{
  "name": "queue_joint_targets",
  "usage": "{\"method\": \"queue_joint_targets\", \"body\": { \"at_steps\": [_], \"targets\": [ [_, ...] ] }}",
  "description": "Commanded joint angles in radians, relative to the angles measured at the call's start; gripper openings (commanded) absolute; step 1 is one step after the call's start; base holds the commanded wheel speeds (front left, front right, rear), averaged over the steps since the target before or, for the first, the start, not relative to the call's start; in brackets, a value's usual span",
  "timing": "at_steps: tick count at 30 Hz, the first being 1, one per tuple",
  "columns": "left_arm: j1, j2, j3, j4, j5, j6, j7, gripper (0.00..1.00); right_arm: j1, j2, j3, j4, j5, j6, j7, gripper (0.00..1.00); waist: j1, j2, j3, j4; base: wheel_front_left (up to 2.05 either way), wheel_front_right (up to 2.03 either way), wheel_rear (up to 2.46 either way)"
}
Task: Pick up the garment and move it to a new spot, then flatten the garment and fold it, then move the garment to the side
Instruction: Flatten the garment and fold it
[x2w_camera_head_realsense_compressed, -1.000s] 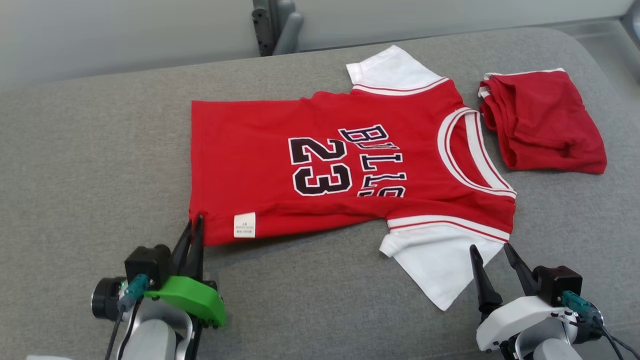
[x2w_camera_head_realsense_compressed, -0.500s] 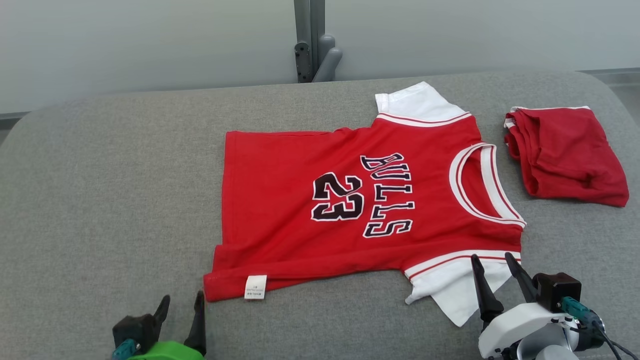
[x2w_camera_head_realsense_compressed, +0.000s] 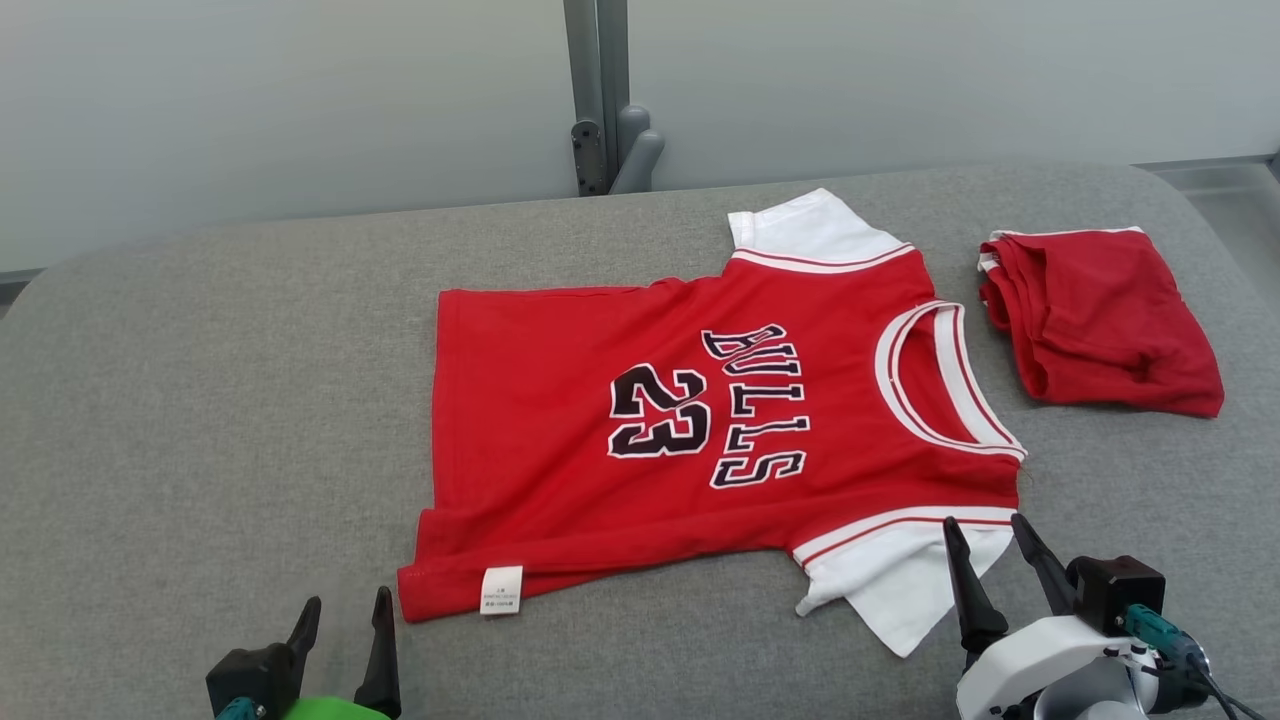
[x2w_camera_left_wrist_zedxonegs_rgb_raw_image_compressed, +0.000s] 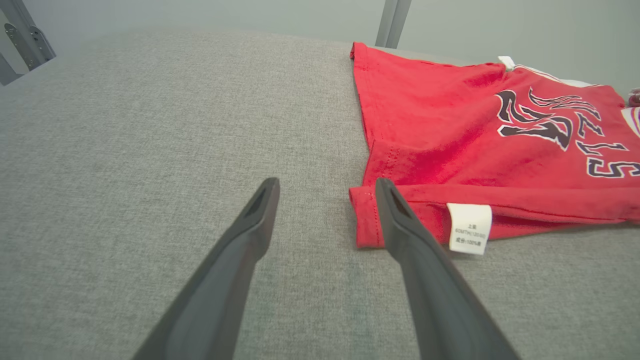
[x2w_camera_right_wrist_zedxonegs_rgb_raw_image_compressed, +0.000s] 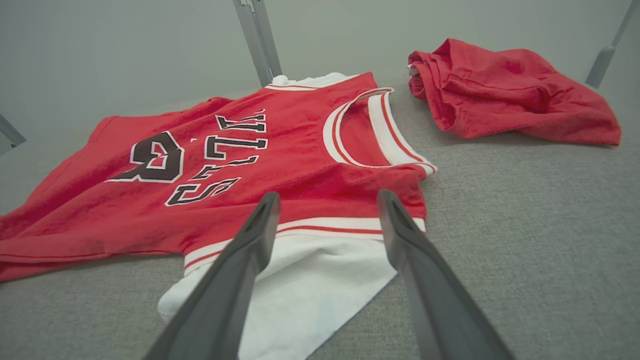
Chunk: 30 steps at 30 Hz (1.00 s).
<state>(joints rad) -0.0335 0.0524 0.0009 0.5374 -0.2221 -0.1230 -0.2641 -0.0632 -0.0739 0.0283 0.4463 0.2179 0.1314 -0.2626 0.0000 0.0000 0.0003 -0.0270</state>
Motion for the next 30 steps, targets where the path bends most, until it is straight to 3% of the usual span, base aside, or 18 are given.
{"method": "queue_joint_targets", "body": {
  "at_steps": [1,16,30],
  "targets": [
    [0.015,0.0,-0.004,-0.008,0.005,-0.002,0.0,1.0,0.016,0.003,0.004,-0.008,-0.007,-0.002,-0.003,1.0,0.0,0.0,-0.007,-0.009,0.0,0.0,0.0],
    [0.11,0.0,-0.03,-0.163,0.025,0.037,0.0,1.0,0.052,0.014,0.005,-0.097,-0.042,-0.002,-0.003,1.0,0.0,0.0,-0.05,-0.039,0.0,0.0,0.0],
    [0.116,0.0,-0.002,-0.203,0.045,0.068,0.0,1.0,0.053,0.012,0.032,-0.17,-0.06,-0.002,-0.003,1.0,0.0,0.0,-0.077,-0.017,0.0,0.0,0.0]
  ]
}}
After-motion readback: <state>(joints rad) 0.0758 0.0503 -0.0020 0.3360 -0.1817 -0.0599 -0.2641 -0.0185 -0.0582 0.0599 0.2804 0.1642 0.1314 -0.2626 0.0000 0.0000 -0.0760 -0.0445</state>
